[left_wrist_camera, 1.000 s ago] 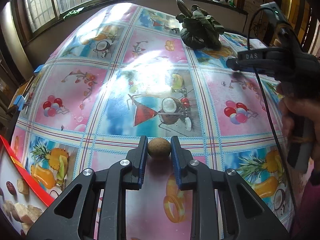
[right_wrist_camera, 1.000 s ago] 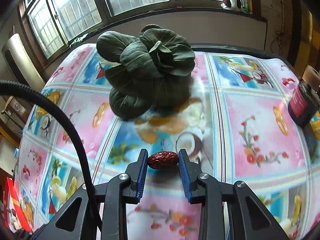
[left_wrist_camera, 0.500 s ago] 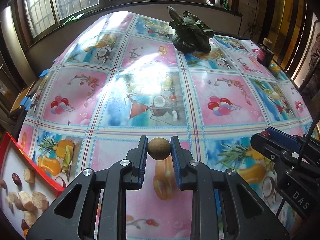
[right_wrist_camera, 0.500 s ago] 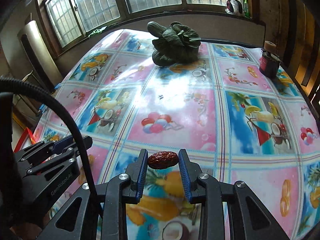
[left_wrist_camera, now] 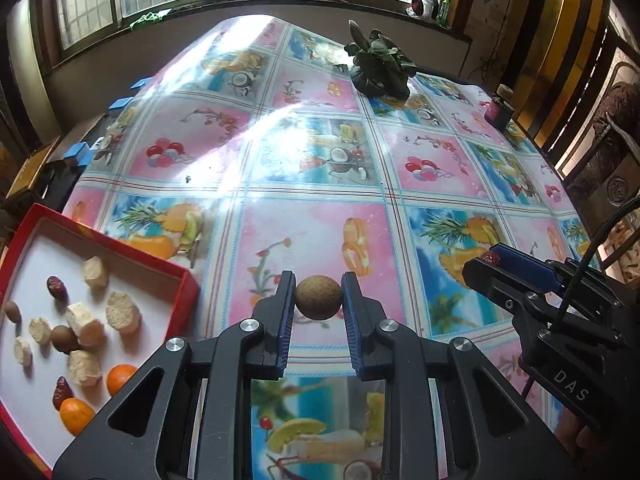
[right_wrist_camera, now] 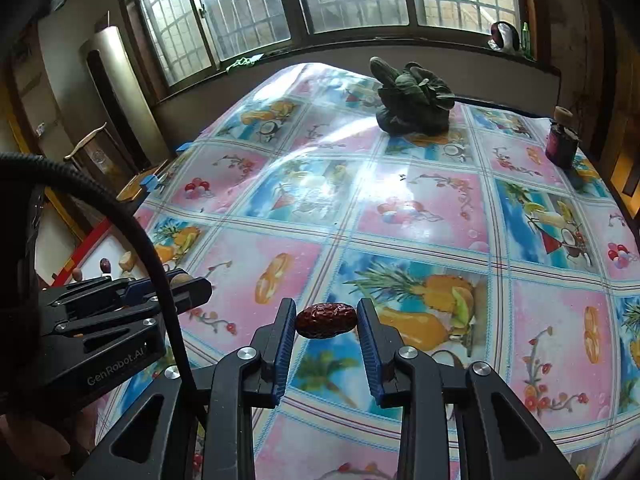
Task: Organize fruits
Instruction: 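Place the kiwi in the tray with the left tool while the right tool places the red date there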
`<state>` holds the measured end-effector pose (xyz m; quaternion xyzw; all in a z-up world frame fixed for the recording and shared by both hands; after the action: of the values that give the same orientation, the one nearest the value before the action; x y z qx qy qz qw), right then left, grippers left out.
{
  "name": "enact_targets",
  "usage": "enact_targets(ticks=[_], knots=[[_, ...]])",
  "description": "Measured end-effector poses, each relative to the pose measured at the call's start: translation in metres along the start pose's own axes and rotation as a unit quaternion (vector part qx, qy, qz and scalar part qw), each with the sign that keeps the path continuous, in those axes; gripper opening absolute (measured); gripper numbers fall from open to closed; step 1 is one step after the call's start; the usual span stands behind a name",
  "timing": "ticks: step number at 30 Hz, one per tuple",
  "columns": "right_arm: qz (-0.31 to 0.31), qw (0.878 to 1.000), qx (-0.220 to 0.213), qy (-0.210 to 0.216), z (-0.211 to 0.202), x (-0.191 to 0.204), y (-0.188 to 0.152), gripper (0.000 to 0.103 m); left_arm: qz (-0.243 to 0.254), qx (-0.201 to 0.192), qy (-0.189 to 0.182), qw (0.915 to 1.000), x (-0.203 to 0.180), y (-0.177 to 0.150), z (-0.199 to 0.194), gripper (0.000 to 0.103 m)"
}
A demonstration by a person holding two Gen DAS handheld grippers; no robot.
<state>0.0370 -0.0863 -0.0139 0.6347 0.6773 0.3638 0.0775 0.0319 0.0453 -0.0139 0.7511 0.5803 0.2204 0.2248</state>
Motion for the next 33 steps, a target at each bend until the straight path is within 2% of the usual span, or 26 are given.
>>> enact_targets(ticks=[7,11,13,17,22,27,33], knots=[[-0.024,0.999,0.005,0.027,-0.002,0.037,-0.016,0.03,-0.001,-0.01,0.016,0.9998,0.024,-0.024,-0.031,0.023],[-0.045,0.998,0.005,0.04,-0.005,0.062,-0.021,0.03,-0.015,-0.011,0.003,0.9998,0.041,-0.041,-0.045,0.023],[-0.055,0.997,0.006,0.046,-0.005,0.074,-0.024,0.03,-0.021,-0.012,0.009,0.9997,0.052,-0.048,-0.051,0.023],[-0.073,0.995,0.009,0.061,-0.005,0.099,-0.029,0.03,-0.035,-0.011,0.03,0.9989,0.077,-0.063,-0.063,0.023],[-0.098,0.992,0.018,0.08,0.0,0.132,-0.037,0.03,-0.05,-0.012,0.074,0.9959,0.11,-0.081,-0.078,0.023],[-0.125,0.987,0.033,0.095,0.009,0.163,-0.048,0.03,-0.064,-0.008,0.121,0.9905,0.142,-0.1,-0.087,0.023],[-0.152,0.981,0.046,0.114,0.02,0.197,-0.06,0.03,-0.085,0.0,0.155,0.9843,0.172,-0.122,-0.091,0.023]])
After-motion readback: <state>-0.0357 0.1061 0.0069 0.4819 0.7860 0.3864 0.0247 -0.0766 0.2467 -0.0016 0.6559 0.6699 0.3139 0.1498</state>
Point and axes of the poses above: each gripper's, at about its wrist camera, not at the fingertips, and z roughly the way its jaws point, x to its left, y to its top, the point moved 9 cm from there along z, roughly the way its jaws point, and after that the axes turned 14 degrees about z, right-handed, at the moved point
